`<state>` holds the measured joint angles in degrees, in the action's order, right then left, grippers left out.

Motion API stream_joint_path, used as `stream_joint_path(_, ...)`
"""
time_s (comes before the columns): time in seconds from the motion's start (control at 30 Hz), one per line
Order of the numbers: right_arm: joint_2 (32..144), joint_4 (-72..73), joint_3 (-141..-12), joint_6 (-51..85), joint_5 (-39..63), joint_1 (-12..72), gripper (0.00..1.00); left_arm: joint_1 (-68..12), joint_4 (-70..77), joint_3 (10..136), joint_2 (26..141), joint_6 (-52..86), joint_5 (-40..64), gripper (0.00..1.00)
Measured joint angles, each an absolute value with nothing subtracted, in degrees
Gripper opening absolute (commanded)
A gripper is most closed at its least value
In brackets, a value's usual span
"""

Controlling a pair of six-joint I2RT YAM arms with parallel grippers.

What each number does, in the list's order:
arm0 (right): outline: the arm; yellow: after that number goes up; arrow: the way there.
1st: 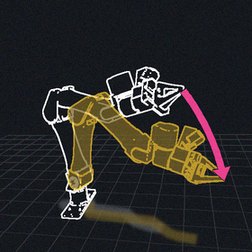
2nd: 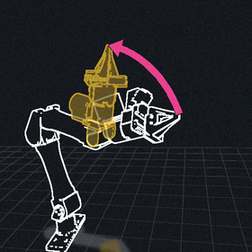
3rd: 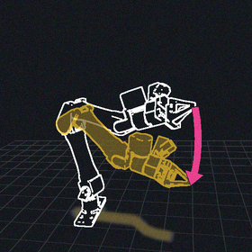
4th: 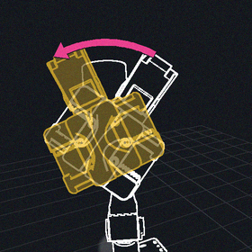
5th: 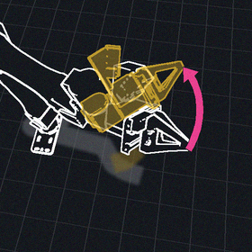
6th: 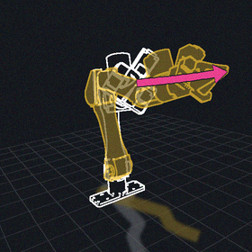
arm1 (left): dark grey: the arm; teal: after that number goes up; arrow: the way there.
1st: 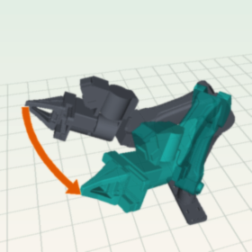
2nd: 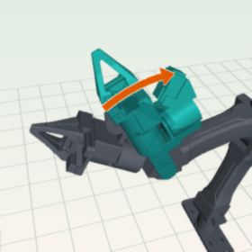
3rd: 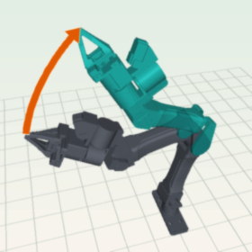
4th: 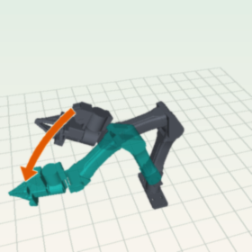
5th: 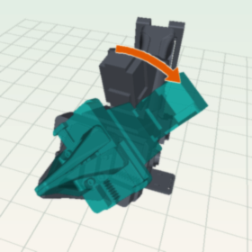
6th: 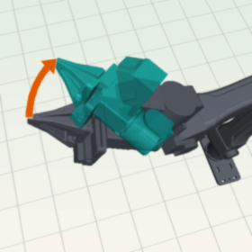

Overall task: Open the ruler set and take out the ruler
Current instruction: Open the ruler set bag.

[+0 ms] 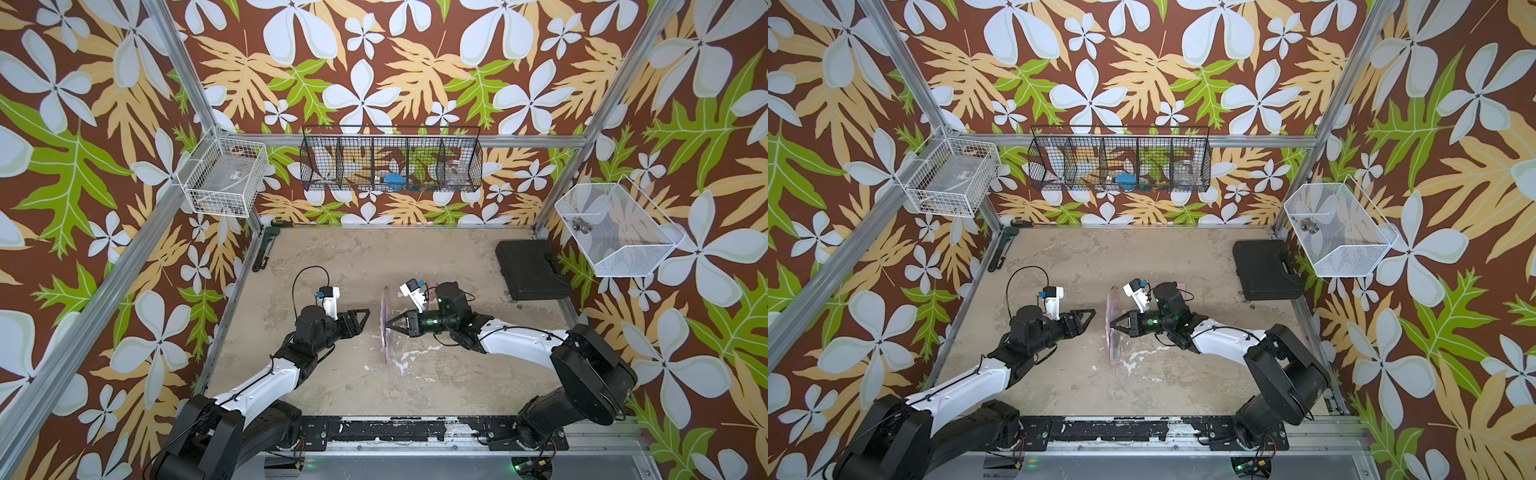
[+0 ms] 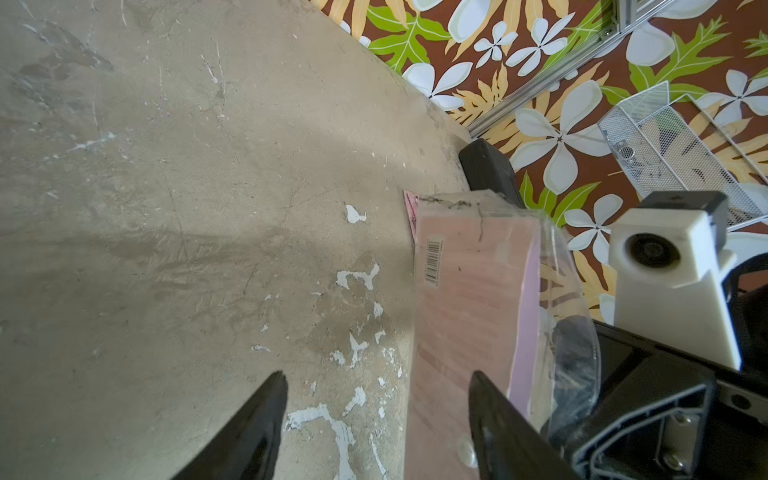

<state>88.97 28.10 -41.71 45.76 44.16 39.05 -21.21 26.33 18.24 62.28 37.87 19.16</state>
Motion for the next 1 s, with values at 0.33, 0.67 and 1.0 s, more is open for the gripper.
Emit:
stream_joint_path(0.33, 91.7, 33.3, -41.3, 50.5, 43.6, 39.0, 0.0, -26.9, 22.4, 22.3, 66.3, 34.8, 21.0, 0.64)
stream_joint_path(0.67, 92.6, 35.4, -41.3, 51.1, 42.5, 39.0, 0.0, -29.4, 20.8, 23.9, 69.4, 32.4, 18.0, 0.15)
stream_joint_path(1.0, 93.7, 35.0, -42.2, 50.7, 41.5, 38.2, 0.0, -29.4, 15.0, 26.2, 69.3, 30.0, 12.2, 0.0)
